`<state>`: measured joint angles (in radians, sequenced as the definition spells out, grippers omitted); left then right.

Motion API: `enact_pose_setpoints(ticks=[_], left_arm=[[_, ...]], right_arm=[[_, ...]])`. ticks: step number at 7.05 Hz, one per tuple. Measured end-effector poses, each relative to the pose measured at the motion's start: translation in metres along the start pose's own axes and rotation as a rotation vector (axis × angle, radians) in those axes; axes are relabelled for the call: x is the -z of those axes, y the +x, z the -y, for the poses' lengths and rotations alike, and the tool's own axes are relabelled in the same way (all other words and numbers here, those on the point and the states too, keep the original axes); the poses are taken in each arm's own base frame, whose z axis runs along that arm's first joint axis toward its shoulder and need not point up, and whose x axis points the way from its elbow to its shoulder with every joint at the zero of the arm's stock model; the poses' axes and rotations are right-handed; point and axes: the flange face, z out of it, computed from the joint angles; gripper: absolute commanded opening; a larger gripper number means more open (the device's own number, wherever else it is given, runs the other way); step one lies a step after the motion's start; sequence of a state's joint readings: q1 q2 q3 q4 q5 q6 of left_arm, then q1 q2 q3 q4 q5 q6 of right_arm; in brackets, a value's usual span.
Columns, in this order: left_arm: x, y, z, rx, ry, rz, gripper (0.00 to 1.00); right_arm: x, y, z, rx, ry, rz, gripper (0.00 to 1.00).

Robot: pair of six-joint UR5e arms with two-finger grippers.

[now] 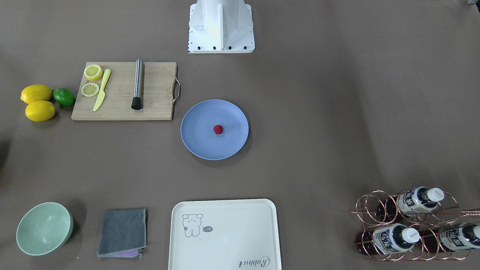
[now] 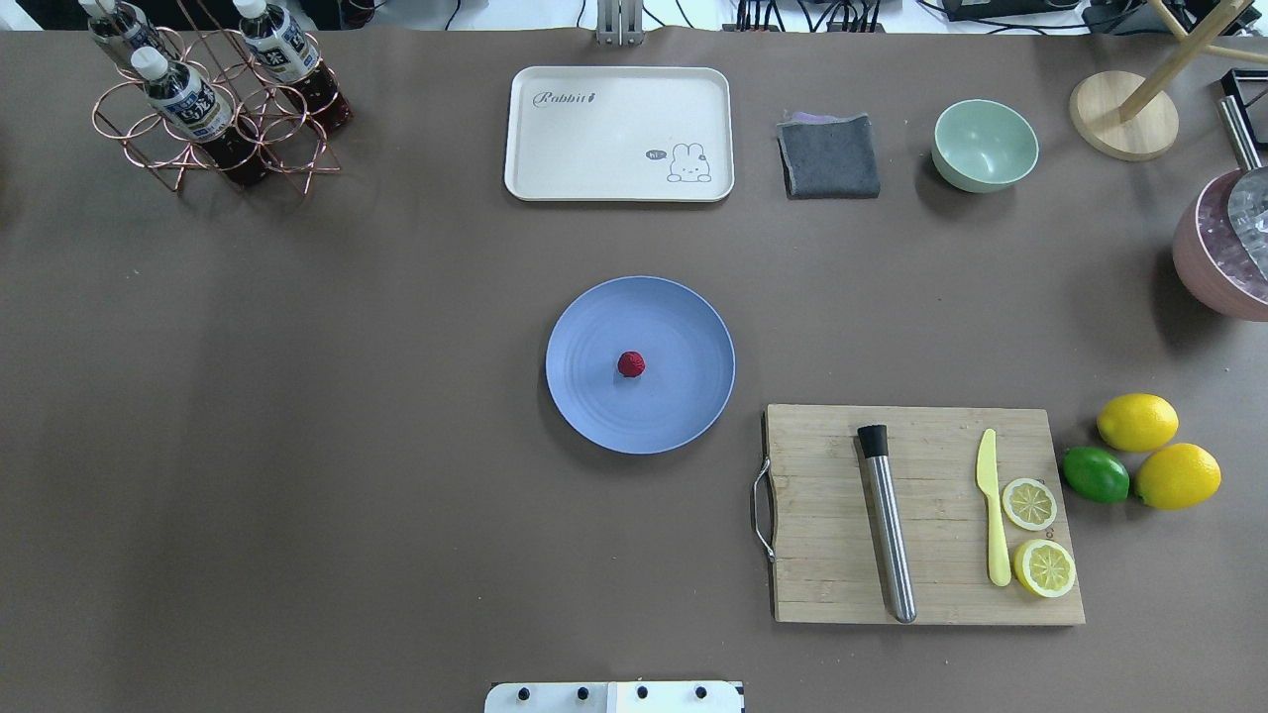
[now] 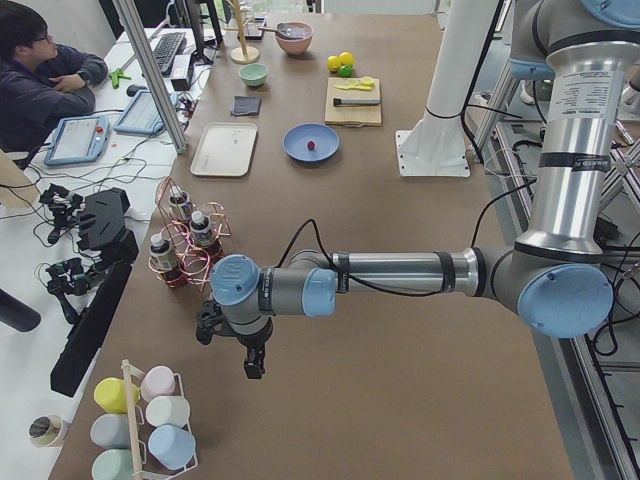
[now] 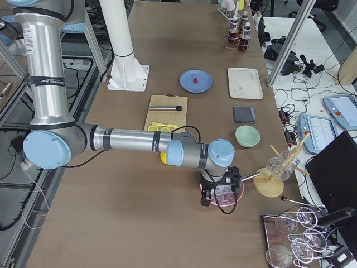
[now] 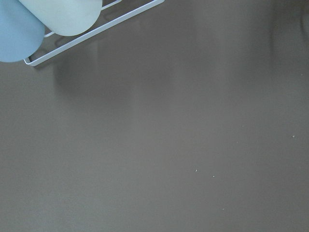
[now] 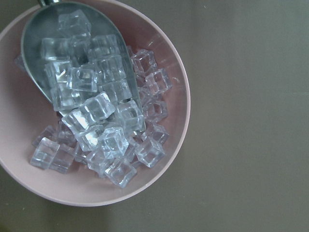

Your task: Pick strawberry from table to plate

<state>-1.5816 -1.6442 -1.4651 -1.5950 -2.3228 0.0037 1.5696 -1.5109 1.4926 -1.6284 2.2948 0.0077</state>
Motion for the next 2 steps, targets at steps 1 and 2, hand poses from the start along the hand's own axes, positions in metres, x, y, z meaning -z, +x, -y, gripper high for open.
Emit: enact_pose_setpoints(ticks=[1,2], left_arm=[[-0.0014,-0.0013,-0.0018,0.003,-0.003,0.000,0.98],[-0.0031,-0.0028,-0.0044,0.005,-0.006,-0.001,0.98]], right_arm=[[-0.0001,-0.0002,0.0000,0.000,0.000,0.000,1.00],[0.0002,-0.0005,0.0000,0.001,0.001,0.001,1.00]])
